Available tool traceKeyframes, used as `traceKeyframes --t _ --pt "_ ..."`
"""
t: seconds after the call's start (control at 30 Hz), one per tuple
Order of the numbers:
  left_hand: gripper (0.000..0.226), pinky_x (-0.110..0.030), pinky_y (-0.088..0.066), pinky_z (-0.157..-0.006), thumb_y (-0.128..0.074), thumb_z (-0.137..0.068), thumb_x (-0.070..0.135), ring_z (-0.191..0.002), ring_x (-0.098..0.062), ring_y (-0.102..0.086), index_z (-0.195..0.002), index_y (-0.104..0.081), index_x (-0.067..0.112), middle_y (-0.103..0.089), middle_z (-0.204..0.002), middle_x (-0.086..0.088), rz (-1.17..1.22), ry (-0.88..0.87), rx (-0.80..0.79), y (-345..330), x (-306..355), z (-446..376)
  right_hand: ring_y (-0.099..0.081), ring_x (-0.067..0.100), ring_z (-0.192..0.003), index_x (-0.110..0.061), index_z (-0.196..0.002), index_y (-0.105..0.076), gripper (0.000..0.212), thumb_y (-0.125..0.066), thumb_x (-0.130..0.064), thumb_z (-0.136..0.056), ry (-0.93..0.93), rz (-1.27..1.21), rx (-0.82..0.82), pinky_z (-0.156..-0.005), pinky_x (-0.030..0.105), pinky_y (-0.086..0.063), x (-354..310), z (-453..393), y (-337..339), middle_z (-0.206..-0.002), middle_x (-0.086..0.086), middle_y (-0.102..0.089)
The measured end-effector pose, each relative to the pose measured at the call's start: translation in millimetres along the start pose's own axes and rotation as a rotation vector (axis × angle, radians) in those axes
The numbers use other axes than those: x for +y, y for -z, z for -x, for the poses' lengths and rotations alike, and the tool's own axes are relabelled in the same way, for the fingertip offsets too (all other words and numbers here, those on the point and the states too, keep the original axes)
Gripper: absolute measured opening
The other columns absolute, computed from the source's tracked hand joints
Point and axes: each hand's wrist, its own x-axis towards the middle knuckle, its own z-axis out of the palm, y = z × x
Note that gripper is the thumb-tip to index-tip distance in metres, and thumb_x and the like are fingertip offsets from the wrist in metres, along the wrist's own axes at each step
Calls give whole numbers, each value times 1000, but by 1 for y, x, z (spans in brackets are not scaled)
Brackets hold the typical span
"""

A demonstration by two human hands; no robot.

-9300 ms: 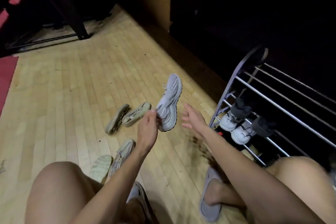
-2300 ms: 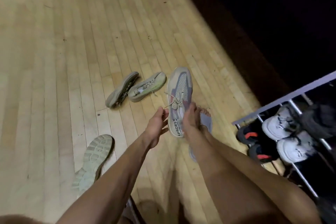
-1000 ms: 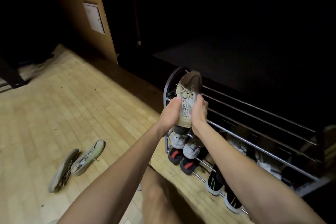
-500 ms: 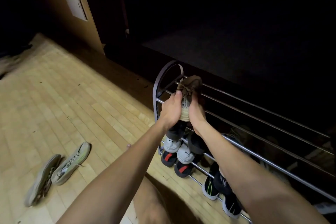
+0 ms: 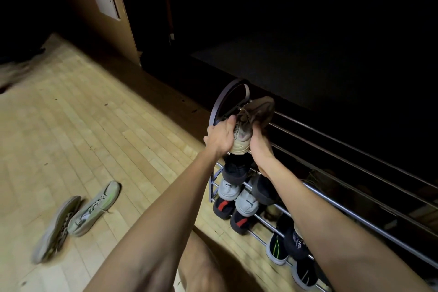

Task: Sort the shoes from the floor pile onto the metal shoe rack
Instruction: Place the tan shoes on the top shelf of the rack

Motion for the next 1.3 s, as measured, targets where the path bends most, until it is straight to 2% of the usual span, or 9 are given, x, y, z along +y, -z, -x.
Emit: traceKeyframes --t 0.13,0.23,0.3,0.43,0.53,0.6,0.7,0.87,1.3 --pt "68 -40 -32 -105 -13 -100 59 -129 -32 -44 -130 -57 17 -54 -137 -14 79 -115 3 9 0 6 -42 29 -137 -19 -148 -40 71 -25 -65 -96 -47 57 -41 -111 39 -31 -1 0 16 -150 9 -44" --pt "56 -31 -35 -94 -17 -101 54 -112 -15 -53 -109 -64 24 -63 -123 -1 207 -220 48 26 6 23 -42 27 -137 -18 -147 -42 68 -24 -62 -98 1 89 -41 -114 39 -31 -7 7 36 -150 9 -45" --pt "59 -32 -38 -101 -18 -101 51 -118 -10 -54 -118 -67 25 -64 -126 5 250 -275 81 41 9 34 -46 25 -132 -15 -145 -44 60 -23 -52 -102 93 90 1 -110 36 -35 -18 16 46 -144 8 -50" --pt "52 -39 -45 -104 -25 -97 48 -111 -9 -62 -105 -73 30 -72 -111 9 358 -315 218 80 15 61 -54 11 -82 -5 -130 -53 51 -23 -39 -106 172 16 -13 -63 19 -42 -57 48 50 -110 6 -59" --pt "43 -35 -51 -94 -33 -99 36 -97 -13 -69 -90 -74 24 -75 -96 2 527 -284 297 111 9 91 -49 7 -60 -6 -116 -62 53 -23 -41 -105 173 6 -92 -45 16 -36 -82 76 38 -87 4 -64" --pt "39 -24 -51 -81 -37 -100 24 -90 -14 -69 -88 -73 17 -75 -93 -5 578 -285 339 132 0 116 -45 8 -54 -6 -110 -64 53 -23 -39 -104 173 -26 -166 -37 14 -29 -95 96 26 -76 5 -61" --pt "30 -15 -47 -66 -41 -98 16 -79 -11 -66 -89 -70 12 -73 -90 -10 621 -288 390 164 -21 153 -44 10 -53 -2 -108 -65 54 -24 -37 -102 216 -23 -264 -39 18 -27 -103 125 2 -69 6 -60" --pt "25 -28 -47 -70 -45 -95 20 -73 -11 -62 -85 -68 18 -72 -80 1 584 -229 499 217 -68 203 -55 12 -62 -16 -93 -70 56 -20 -40 -104 361 126 -375 -52 23 -37 -95 174 -55 -75 3 -68" --pt "26 -26 -47 -67 -44 -97 20 -74 -13 -62 -88 -68 16 -71 -81 -1 568 50 798 314 -253 304 -58 12 -63 -16 -97 -70 59 -19 -44 -103 411 300 -662 -58 27 -39 -33 248 -242 -77 5 -71"
